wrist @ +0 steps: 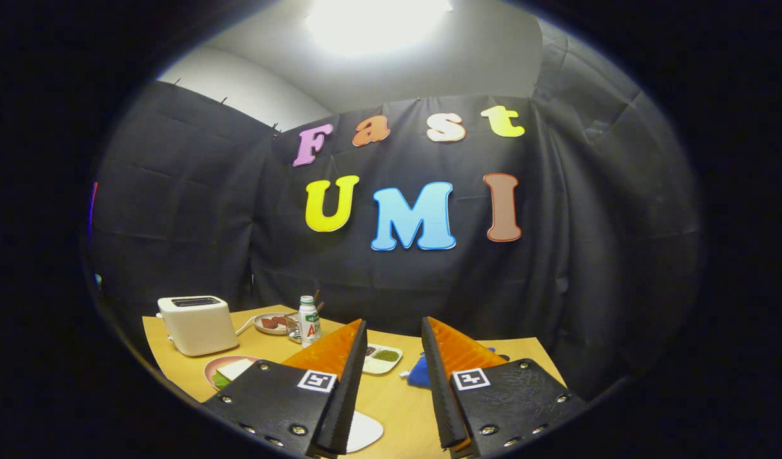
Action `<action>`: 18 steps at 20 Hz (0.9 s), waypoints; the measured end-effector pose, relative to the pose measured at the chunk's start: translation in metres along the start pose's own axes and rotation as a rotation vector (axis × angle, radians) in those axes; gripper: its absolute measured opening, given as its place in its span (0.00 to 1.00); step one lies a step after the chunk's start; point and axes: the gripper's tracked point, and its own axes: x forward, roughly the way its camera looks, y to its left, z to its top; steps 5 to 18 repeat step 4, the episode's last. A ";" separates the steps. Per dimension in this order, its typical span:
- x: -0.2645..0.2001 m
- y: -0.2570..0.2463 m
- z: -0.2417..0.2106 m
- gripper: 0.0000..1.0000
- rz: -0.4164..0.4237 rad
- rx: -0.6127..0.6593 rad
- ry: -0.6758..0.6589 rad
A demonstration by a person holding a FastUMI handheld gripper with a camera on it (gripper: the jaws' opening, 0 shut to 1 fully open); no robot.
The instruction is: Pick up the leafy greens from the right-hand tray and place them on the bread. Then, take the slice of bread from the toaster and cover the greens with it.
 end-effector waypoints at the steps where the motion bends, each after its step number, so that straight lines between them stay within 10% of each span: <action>1: -0.007 -0.012 0.000 0.52 -0.010 0.017 -0.013; 18: -0.024 -0.049 0.000 0.52 -0.047 0.093 -0.045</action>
